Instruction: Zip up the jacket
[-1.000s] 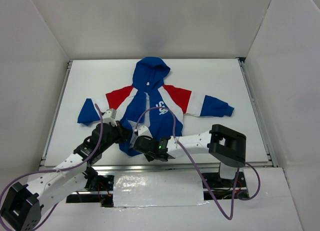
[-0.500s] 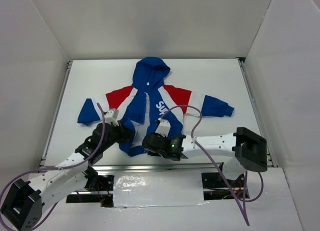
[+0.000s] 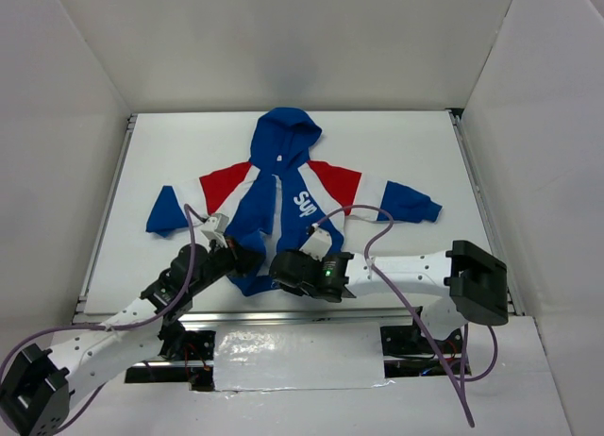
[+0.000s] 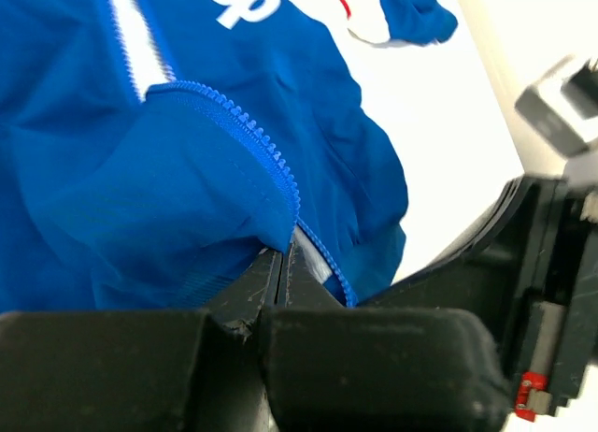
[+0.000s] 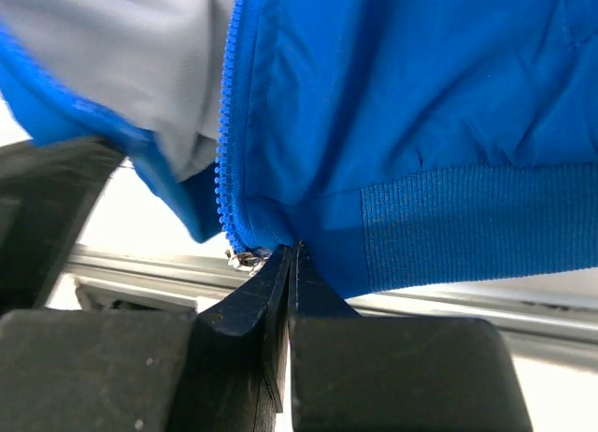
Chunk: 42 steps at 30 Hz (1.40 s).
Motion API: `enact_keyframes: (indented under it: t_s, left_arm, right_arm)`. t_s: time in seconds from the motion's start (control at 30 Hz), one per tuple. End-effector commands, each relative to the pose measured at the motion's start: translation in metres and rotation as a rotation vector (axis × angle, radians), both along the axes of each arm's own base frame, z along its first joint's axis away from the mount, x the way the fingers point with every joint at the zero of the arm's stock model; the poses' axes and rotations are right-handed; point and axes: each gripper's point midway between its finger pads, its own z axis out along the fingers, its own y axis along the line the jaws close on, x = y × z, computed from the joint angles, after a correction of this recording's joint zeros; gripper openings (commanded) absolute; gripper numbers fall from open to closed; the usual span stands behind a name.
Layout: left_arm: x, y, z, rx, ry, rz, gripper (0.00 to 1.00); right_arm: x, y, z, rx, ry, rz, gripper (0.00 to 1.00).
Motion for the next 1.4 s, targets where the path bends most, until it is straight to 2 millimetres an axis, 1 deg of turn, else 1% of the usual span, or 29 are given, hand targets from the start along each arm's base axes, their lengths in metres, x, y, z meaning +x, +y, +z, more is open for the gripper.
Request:
enact_keyframes:
  t_s: [0.0, 0.03, 0.1, 0.27, 0.3, 0.37, 0.4, 0.43, 0.53, 0.57, 0.7, 0.73, 0.83, 0.93, 1.0, 1.03, 1.1, 1.13, 1.17, 1.2, 1.27, 1.3, 1.33, 1.37]
  left_arm:
    - [0.000, -0.013, 0.020, -0.035, -0.067, -0.035, 0.00]
    - [0.000, -0.014, 0.019, -0.031, -0.062, -0.032, 0.00]
    - [-0.003, -0.015, 0.014, -0.011, -0.045, -0.028, 0.00]
    - [-0.015, -0.020, 0.010, -0.020, -0.021, -0.060, 0.00]
    - [-0.014, -0.017, 0.006, -0.016, -0.019, -0.036, 0.00]
    - [-0.016, -0.016, 0.010, -0.040, -0.023, -0.035, 0.00]
    - [-0.018, -0.016, 0.009, -0.047, -0.019, -0.041, 0.00]
    - [-0.019, -0.017, 0.013, -0.062, -0.029, -0.045, 0.00]
    - [-0.021, -0.017, 0.013, -0.079, -0.031, -0.048, 0.00]
    - [-0.021, -0.017, 0.012, -0.079, -0.028, -0.048, 0.00]
    - [-0.027, -0.023, 0.011, -0.097, -0.023, -0.091, 0.00]
    - [-0.029, -0.026, 0.013, -0.109, -0.028, -0.111, 0.00]
    - [-0.033, -0.031, 0.015, -0.137, -0.013, -0.139, 0.00]
    - [-0.037, -0.035, 0.021, -0.184, 0.002, -0.160, 0.05]
    - [-0.039, -0.037, 0.024, -0.212, 0.010, -0.170, 0.07]
    - [-0.040, -0.039, 0.028, -0.241, 0.023, -0.173, 0.08]
    - [-0.042, -0.041, 0.029, -0.263, 0.038, -0.183, 0.10]
    - [-0.042, -0.043, 0.034, -0.291, 0.047, -0.181, 0.11]
    - [-0.045, -0.044, 0.034, -0.301, 0.058, -0.192, 0.15]
    - [-0.045, -0.046, 0.034, -0.310, 0.068, -0.196, 0.16]
    - [-0.044, -0.047, 0.034, -0.322, 0.088, -0.190, 0.17]
    - [-0.046, -0.048, 0.032, -0.322, 0.101, -0.196, 0.18]
    - [-0.045, -0.048, 0.032, -0.329, 0.109, -0.193, 0.18]
    - [-0.045, -0.048, 0.030, -0.328, 0.119, -0.189, 0.18]
  right_arm:
    - [0.008, 0.004, 0.022, 0.014, -0.009, -0.055, 0.00]
    - [0.009, 0.005, 0.024, 0.019, -0.015, -0.063, 0.00]
    - [0.013, -0.003, 0.018, -0.023, -0.024, -0.073, 0.00]
    - [0.016, -0.006, 0.011, -0.064, -0.028, -0.062, 0.00]
    - [0.019, -0.008, 0.010, -0.073, -0.036, -0.069, 0.00]
    - [0.019, -0.011, 0.007, -0.094, -0.037, -0.077, 0.00]
    - [0.020, -0.011, 0.006, -0.092, -0.036, -0.077, 0.00]
    - [0.020, -0.011, 0.006, -0.089, -0.036, -0.073, 0.00]
    - [0.019, -0.012, 0.008, -0.074, -0.041, -0.064, 0.00]
    - [0.020, -0.010, 0.010, -0.057, -0.045, -0.059, 0.00]
    - [0.020, -0.006, 0.016, -0.025, -0.057, -0.045, 0.00]
    - [0.020, -0.005, 0.017, -0.022, -0.059, -0.040, 0.00]
    - [0.021, -0.005, 0.017, -0.038, -0.061, -0.038, 0.00]
    - [0.022, -0.007, 0.017, -0.045, -0.070, -0.036, 0.00]
    - [0.022, -0.011, 0.015, -0.053, -0.072, -0.038, 0.00]
    - [0.022, -0.011, 0.018, -0.047, -0.077, -0.036, 0.00]
    - [0.020, -0.017, 0.016, -0.054, -0.077, -0.032, 0.00]
    - [0.019, -0.016, 0.021, -0.031, -0.085, -0.026, 0.00]
    - [0.019, -0.017, 0.022, -0.026, -0.087, -0.022, 0.00]
    - [0.016, -0.022, 0.023, -0.021, -0.090, -0.013, 0.00]
    - [0.016, -0.025, 0.025, -0.003, -0.093, -0.014, 0.00]
    - [0.014, -0.029, 0.021, -0.009, -0.091, -0.011, 0.00]
    - [0.013, -0.030, 0.026, 0.013, -0.096, -0.008, 0.00]
    - [0.012, -0.031, 0.026, 0.019, -0.097, -0.003, 0.00]
